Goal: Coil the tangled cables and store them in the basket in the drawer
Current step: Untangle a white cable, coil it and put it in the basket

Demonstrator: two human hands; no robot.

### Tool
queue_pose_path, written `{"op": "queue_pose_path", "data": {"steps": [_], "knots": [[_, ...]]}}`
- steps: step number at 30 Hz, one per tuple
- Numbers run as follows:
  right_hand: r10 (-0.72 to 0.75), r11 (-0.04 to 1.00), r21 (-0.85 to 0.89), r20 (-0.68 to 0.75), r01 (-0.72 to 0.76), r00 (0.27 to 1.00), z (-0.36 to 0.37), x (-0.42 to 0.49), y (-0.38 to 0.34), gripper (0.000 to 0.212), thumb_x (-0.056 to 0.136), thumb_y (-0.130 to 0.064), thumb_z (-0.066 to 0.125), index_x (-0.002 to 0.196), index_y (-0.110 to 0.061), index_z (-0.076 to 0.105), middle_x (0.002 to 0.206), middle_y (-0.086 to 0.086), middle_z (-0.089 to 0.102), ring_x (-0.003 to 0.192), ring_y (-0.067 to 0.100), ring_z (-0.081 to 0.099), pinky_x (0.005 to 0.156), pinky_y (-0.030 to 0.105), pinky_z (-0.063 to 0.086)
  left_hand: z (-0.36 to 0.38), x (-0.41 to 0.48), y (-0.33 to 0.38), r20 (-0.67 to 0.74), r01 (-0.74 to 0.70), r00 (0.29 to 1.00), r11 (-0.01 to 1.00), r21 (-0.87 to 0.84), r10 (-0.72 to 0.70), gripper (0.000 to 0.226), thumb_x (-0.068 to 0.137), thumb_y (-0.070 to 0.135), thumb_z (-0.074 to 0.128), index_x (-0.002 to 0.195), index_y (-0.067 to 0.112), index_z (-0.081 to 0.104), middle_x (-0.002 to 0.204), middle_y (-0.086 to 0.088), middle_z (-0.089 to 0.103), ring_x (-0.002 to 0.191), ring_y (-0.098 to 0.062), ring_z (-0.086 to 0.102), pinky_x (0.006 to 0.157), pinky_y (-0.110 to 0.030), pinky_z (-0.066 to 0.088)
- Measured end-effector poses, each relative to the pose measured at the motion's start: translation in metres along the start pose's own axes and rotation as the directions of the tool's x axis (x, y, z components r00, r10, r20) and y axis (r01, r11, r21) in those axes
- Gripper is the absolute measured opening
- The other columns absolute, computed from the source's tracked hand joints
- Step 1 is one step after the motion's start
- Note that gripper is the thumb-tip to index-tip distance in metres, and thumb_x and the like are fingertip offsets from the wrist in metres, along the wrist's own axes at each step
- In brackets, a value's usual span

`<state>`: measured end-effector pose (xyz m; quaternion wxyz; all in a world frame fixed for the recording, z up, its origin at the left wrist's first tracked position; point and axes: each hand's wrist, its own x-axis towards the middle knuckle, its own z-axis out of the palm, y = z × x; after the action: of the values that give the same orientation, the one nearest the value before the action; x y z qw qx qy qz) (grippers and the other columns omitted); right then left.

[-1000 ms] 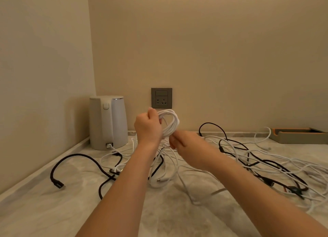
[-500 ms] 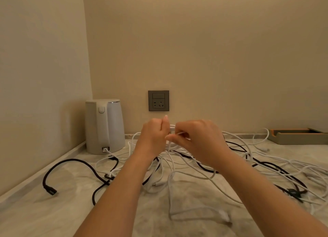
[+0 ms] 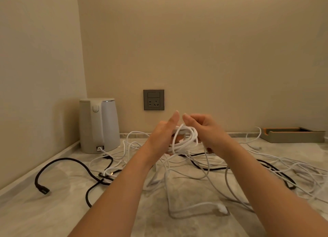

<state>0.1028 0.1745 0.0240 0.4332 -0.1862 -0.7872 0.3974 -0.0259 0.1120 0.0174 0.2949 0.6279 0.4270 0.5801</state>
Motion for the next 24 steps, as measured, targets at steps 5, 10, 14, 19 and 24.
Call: {"op": "queue_pose_path", "data": {"steps": [5,10,14,19,24], "knots": [[0.062,0.997,0.048,-0.090,-0.058,0.994,0.025,-0.004,-0.001,0.032,0.100,-0.019,0.044,0.076,-0.009,0.061,0.058,0.003,0.044,0.049,0.011,0.035,0.044,0.024,0.032,0.007,0.006,-0.002,-0.283,0.022,0.954,0.966,-0.258,-0.097,0.053,0.097,0.030,0.046,0.047,0.013,0.057,0.037,0.003,0.042,0.030,-0.009,0.038,0.035,-0.014,0.031],[-0.082,0.787,-0.612,0.013,0.072,0.997,0.051,-0.011,-0.009,0.030,0.098,-0.013,0.040,0.071,-0.016,0.054,0.067,-0.001,0.055,0.062,0.018,0.051,0.056,0.028,0.037,-0.008,0.010,-0.004,-0.582,0.091,0.773,0.952,-0.291,-0.252,0.037,0.094,0.017,0.042,0.059,0.010,0.052,0.043,0.001,0.045,0.035,-0.013,0.040,0.039,-0.016,0.029],[-0.223,0.476,-0.865,0.056,0.159,0.973,0.059,-0.014,-0.014,0.022,0.099,-0.021,0.042,0.089,-0.012,0.059,0.087,0.008,0.063,0.077,0.030,0.056,0.056,0.031,0.031,-0.018,0.010,-0.011,-0.695,0.190,0.666,0.963,-0.193,-0.271,0.037,0.097,0.022,0.036,0.067,0.012,0.055,0.064,-0.006,0.054,0.054,-0.019,0.049,0.048,-0.024,0.035],[-0.417,0.238,-0.937,0.140,0.257,0.898,0.053,-0.009,-0.015,0.046,0.051,-0.004,0.087,0.049,-0.017,0.043,0.041,0.000,0.043,0.038,0.020,0.021,0.041,0.016,-0.001,-0.021,0.015,-0.020,-0.732,0.287,0.637,0.956,-0.067,-0.242,0.039,0.097,0.022,0.033,0.065,0.011,0.054,0.072,-0.012,0.057,0.066,-0.027,0.052,0.060,-0.029,0.039],[-0.558,0.221,-0.861,0.274,0.459,0.783,0.048,-0.008,-0.004,0.035,0.053,0.000,0.084,0.060,-0.010,0.052,0.042,0.000,0.047,0.038,0.018,0.019,0.036,0.021,0.018,-0.021,0.013,-0.021,-0.739,0.353,0.625,0.935,-0.021,-0.252,0.039,0.098,0.022,0.033,0.065,0.011,0.049,0.072,-0.011,0.054,0.077,-0.030,0.053,0.071,-0.038,0.044]]}}
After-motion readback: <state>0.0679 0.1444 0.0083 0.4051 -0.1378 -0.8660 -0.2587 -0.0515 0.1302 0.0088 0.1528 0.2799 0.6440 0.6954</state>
